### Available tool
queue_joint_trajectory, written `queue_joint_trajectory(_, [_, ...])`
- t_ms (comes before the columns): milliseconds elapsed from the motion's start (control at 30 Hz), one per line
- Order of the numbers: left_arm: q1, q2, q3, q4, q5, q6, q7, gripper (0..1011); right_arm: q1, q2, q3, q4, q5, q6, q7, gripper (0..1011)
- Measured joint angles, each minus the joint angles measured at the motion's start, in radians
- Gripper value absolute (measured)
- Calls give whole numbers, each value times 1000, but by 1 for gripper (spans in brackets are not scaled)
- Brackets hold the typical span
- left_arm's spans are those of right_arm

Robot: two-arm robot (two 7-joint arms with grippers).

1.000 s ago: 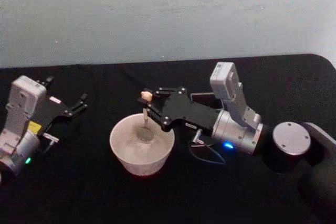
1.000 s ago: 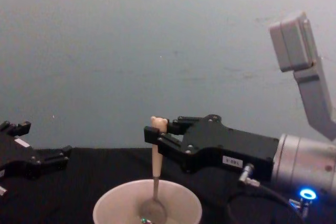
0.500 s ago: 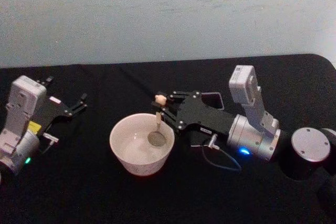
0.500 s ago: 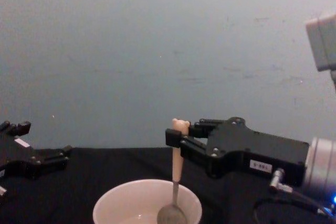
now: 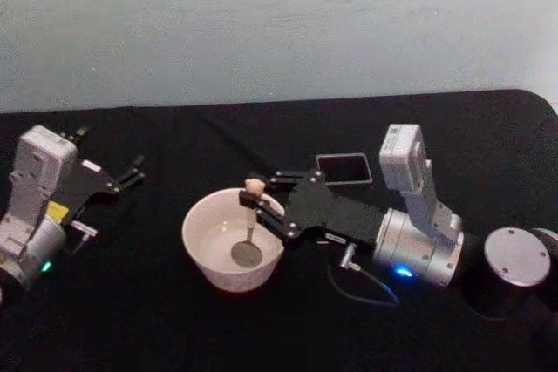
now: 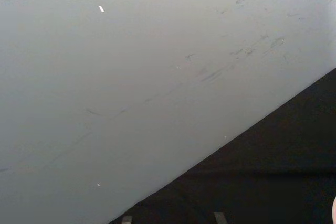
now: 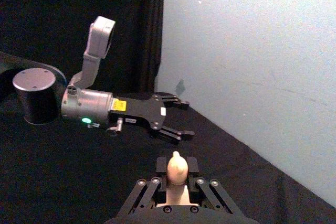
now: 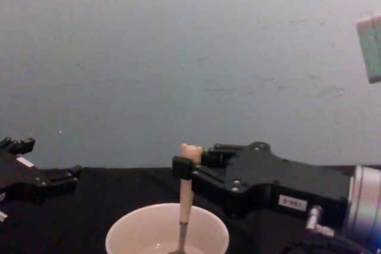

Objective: Pick up the stirring spoon with one hand, stir inside the cup, then place it back in its original position.

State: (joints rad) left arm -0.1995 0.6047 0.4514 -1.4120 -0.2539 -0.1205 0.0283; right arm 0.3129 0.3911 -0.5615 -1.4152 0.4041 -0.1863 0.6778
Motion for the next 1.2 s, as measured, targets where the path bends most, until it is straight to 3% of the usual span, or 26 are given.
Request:
queue_joint_trajectory(500, [0,0,0,0,0,0,0,1001,55,-71,-39,85,-24,4,-22,214])
queue_joint_trajectory(900, [0,0,0,0,0,0,0,1001,101,-113,-25,155,-30,-7,-45,214])
queue_joint_trajectory(1200, [0,0,0,0,0,0,0,1001,106,-107,-7,171,-37,-9,-53,214])
